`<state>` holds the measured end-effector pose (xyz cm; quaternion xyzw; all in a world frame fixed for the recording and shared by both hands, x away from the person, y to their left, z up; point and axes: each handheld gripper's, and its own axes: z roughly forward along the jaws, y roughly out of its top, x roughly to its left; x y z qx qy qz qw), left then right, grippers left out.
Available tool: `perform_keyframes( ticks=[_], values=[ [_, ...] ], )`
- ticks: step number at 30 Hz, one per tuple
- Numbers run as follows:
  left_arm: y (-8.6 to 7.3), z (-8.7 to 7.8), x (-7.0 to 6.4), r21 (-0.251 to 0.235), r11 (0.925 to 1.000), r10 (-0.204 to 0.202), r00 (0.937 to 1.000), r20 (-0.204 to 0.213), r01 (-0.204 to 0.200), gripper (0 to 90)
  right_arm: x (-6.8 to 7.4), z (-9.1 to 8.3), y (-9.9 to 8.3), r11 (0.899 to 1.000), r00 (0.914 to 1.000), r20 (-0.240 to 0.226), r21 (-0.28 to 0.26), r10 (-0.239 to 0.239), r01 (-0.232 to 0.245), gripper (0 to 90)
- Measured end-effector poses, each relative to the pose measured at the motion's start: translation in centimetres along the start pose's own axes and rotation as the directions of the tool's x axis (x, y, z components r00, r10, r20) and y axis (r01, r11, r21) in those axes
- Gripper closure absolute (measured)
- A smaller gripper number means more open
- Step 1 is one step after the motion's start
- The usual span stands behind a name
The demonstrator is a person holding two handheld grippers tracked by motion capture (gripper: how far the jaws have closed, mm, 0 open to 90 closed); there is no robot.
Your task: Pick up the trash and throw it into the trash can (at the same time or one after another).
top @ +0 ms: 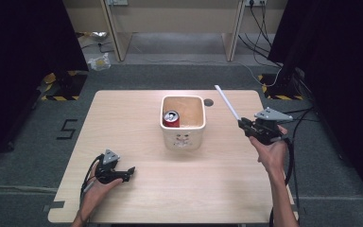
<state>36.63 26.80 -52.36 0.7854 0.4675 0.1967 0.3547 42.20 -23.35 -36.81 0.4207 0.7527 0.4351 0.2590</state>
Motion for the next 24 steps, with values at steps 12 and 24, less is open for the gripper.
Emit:
perform_keyframes(
  ticks=[12,24],
  values=[
    [0.0,0.0,0.0,0.001,1.0000,0.001,1.0000,0.000,-0.001,13.6,1.8,2.0,3.2,0.999,0.9980,-0.061,-0.031,-0.016,0.014,79.4],
    [0.0,0.0,0.0,0.000,1.0000,0.003,1.0000,-0.001,-0.003,13.6,4.2,4.7,5.7,0.999,0.9912,-0.127,-0.042,-0.038,0.033,79.4]
  ],
)
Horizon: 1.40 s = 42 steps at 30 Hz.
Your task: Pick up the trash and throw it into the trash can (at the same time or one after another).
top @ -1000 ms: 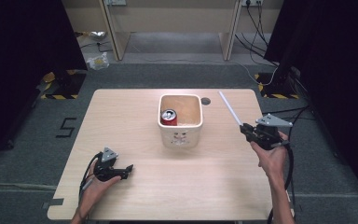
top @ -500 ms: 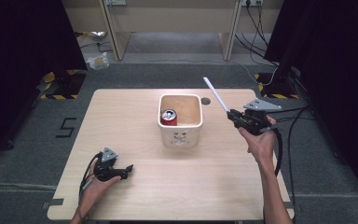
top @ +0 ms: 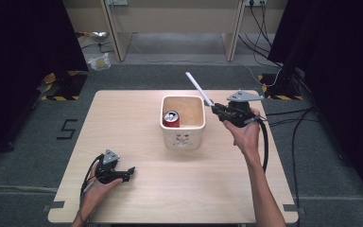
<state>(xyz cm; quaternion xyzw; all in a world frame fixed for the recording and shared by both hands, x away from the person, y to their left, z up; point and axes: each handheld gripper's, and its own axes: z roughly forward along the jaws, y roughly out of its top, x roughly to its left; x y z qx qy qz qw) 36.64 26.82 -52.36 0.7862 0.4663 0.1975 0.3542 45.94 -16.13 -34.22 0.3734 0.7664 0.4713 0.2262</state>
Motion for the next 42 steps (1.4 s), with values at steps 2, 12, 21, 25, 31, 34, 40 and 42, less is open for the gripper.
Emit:
perform_keyframes(
  ticks=[2,12,21,25,31,34,40,42],
  values=[
    [0.0,0.0,0.0,0.001,1.0000,0.000,1.0000,0.000,0.000,13.6,0.3,0.5,0.3,1.000,1.0000,-0.008,-0.001,0.000,0.000,79.3],
    [0.0,0.0,0.0,0.000,1.0000,-0.001,1.0000,0.001,0.001,13.6,1.9,3.8,1.6,1.000,0.9984,-0.055,0.015,-0.012,0.013,79.3],
    [0.0,0.0,0.0,0.002,1.0000,0.001,1.0000,0.001,-0.001,13.6,2.7,6.3,2.0,0.999,0.9967,-0.081,0.039,0.001,0.002,79.3],
    [0.0,0.0,0.0,0.000,1.0000,-0.003,1.0000,0.002,0.003,13.6,3.0,7.2,2.0,0.999,0.9962,-0.087,0.052,0.003,0.001,79.3],
    [0.0,0.0,0.0,0.000,1.0000,0.000,1.0000,0.001,0.000,13.6,3.3,8.3,2.0,0.997,0.9955,-0.095,0.073,0.010,-0.003,79.2],
    [0.0,0.0,0.0,0.000,1.0000,-0.001,1.0000,0.001,0.001,13.6,3.3,8.7,1.8,0.996,0.9954,-0.095,0.085,0.013,-0.005,79.2],
    [0.0,0.0,0.0,0.000,1.0000,-0.001,1.0000,0.001,0.001,13.6,3.4,9.5,1.6,0.993,0.9958,-0.092,0.122,0.004,0.008,79.2],
    [0.0,0.0,0.0,0.000,1.0000,-0.001,1.0000,0.001,0.001,13.6,3.5,9.7,1.5,0.991,0.9959,-0.090,0.132,0.002,0.010,79.1]
  ],
)
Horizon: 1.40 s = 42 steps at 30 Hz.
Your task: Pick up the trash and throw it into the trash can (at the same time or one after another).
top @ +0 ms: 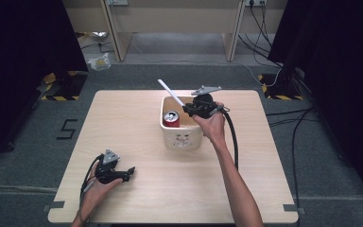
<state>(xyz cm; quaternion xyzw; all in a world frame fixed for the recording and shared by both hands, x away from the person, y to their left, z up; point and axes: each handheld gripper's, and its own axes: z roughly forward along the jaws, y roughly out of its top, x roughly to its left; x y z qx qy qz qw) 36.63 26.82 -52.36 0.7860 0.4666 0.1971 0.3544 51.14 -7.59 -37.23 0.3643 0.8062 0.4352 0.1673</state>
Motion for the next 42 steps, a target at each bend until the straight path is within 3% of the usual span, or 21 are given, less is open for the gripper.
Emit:
perform_keyframes(
  ticks=[17,23,42],
  values=[
    [0.0,0.0,0.0,0.000,1.0000,0.000,1.0000,0.000,0.000,13.6,0.5,1.2,-0.3,0.997,0.9999,-0.014,0.081,-0.010,0.011,77.9],
    [0.0,0.0,0.0,0.000,1.0000,0.000,1.0000,0.000,0.000,13.6,0.3,0.8,-0.1,0.998,0.9999,-0.008,0.062,-0.011,0.012,70.9],
    [0.0,0.0,0.0,0.000,1.0000,0.000,1.0000,0.000,0.000,13.6,-1.1,-3.0,-0.7,1.000,0.9991,0.039,0.006,0.017,-0.017,44.5]
  ],
)
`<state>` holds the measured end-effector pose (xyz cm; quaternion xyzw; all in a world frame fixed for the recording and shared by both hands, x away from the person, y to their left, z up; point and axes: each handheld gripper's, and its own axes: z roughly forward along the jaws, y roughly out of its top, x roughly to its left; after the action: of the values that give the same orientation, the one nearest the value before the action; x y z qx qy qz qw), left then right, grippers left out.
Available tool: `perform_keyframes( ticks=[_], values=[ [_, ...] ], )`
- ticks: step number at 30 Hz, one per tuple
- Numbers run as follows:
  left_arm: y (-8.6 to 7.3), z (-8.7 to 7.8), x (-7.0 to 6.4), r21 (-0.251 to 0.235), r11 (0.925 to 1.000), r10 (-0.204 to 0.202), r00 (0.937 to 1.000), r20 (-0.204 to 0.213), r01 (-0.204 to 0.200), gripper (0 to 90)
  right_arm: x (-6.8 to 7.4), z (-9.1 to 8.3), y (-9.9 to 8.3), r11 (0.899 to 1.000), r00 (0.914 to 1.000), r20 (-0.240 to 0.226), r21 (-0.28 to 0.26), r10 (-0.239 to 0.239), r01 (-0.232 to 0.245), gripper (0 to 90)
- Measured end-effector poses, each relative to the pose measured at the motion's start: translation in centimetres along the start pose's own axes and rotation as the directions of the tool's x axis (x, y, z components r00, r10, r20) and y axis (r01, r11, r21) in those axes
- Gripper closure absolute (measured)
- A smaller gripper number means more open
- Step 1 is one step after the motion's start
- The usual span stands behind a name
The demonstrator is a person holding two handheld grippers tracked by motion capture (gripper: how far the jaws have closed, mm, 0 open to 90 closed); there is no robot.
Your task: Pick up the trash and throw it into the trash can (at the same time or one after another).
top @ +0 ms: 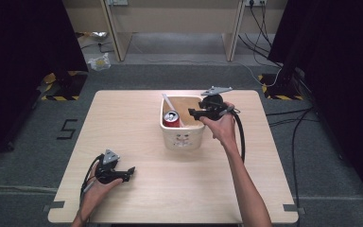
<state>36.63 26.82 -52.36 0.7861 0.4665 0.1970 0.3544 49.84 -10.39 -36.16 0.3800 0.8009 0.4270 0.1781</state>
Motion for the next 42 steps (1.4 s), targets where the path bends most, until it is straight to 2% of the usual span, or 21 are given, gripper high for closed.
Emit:
perform_keyframes(
  ticks=[6,12,30,35,39,42],
  values=[
    [0.0,0.0,0.0,-0.001,1.0000,-0.001,1.0000,0.000,0.001,13.6,-0.4,-0.9,-0.2,1.000,0.9999,0.013,-0.028,0.004,-0.004,38.2],
    [0.0,0.0,0.0,0.000,1.0000,-0.002,1.0000,0.000,0.002,13.6,-0.9,-2.0,-1.0,0.998,0.9982,0.046,-0.046,0.040,-0.037,28.7],
    [0.0,0.0,0.0,0.000,1.0000,-0.002,1.0000,0.000,0.002,13.6,-2.8,-4.6,-3.7,0.996,0.9928,0.095,-0.066,0.073,-0.067,26.9],
    [0.0,0.0,0.0,0.000,1.0000,-0.002,1.0000,0.000,0.002,13.6,-3.1,-5.2,-4.4,0.996,0.9913,0.114,-0.066,0.066,-0.059,25.7],
    [0.0,0.0,0.0,0.000,1.0000,-0.002,1.0000,0.000,0.002,13.6,-3.1,-5.6,-4.8,0.998,0.9880,0.148,-0.056,0.045,-0.037,23.9],
    [0.0,0.0,0.0,0.000,1.0000,-0.002,1.0000,0.000,0.002,13.6,-3.1,-5.9,-5.1,0.998,0.9880,0.148,-0.059,0.044,-0.035,22.9]
  ],
)
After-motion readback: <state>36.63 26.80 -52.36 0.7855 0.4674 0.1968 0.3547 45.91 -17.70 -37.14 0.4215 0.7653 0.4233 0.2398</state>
